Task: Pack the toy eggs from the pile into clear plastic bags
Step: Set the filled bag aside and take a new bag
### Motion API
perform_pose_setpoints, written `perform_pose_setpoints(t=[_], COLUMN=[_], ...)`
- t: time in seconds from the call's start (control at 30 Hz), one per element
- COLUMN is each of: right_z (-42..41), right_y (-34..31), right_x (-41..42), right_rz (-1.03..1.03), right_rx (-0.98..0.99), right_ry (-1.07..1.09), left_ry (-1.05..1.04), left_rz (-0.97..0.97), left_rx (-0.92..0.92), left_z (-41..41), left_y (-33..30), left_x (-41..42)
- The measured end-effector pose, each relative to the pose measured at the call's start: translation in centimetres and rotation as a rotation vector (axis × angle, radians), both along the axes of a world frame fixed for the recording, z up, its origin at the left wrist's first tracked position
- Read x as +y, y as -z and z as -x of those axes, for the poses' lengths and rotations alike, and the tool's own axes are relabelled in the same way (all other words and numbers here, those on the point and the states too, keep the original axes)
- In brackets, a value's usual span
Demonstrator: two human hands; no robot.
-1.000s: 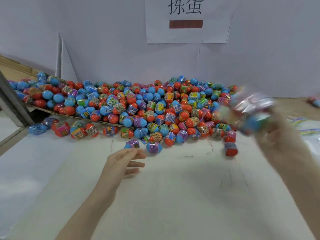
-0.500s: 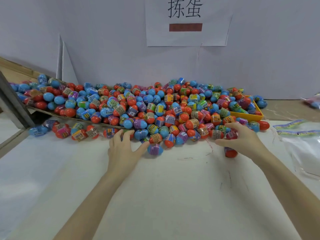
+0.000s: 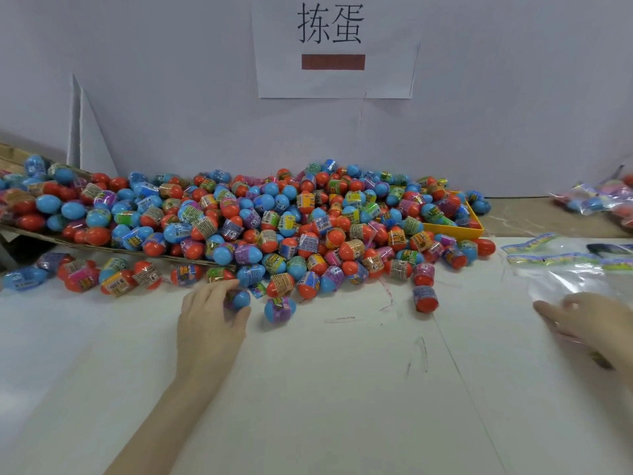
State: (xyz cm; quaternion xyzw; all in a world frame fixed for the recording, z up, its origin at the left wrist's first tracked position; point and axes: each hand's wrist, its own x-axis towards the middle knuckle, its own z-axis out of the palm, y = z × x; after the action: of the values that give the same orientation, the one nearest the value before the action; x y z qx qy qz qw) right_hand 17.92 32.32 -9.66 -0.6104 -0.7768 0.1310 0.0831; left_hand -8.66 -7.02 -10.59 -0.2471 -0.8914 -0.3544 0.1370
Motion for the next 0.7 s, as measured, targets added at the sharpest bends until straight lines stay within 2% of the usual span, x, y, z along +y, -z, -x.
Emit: perform_pose_setpoints(t=[0.2, 0.3, 0.37, 0.5, 0.63, 0.7], right_z=[-1.7, -1.7, -1.5, -1.9, -1.2, -1.0], right_y=[-0.8, -1.5, -1.8, -2.6, -3.0, -2.8], right_x=[-2.6, -2.2, -2.0, -1.2, -0.5, -0.6], right_rz=[0.009, -0.036, 0.048, 0.089, 0.120, 0.146], right_rx=[0.195, 0.162, 0.119, 0.182, 0.017, 0.006], right_ry=[-0.032, 0.019, 0.064, 0.045, 0.064, 0.081], left_ry=[-0.073, -0.103, -0.106, -0.111, -0.093, -0.088], left_rz=[-0.069, -0.127, -0.136, -0.134, -0.143, -0.149], left_rx=[-0.007, -0.048, -0.055, -0.078, -0.073, -0.067], left_z=[-0.8, -1.1, -1.2, -1.2, -1.4, -1.5], left_y=[-0.3, -0.4, -0.4, -0.3, -0.4, -0.4], left_x=[0.2, 0.3, 0.3, 0.1, 0.0, 0.1])
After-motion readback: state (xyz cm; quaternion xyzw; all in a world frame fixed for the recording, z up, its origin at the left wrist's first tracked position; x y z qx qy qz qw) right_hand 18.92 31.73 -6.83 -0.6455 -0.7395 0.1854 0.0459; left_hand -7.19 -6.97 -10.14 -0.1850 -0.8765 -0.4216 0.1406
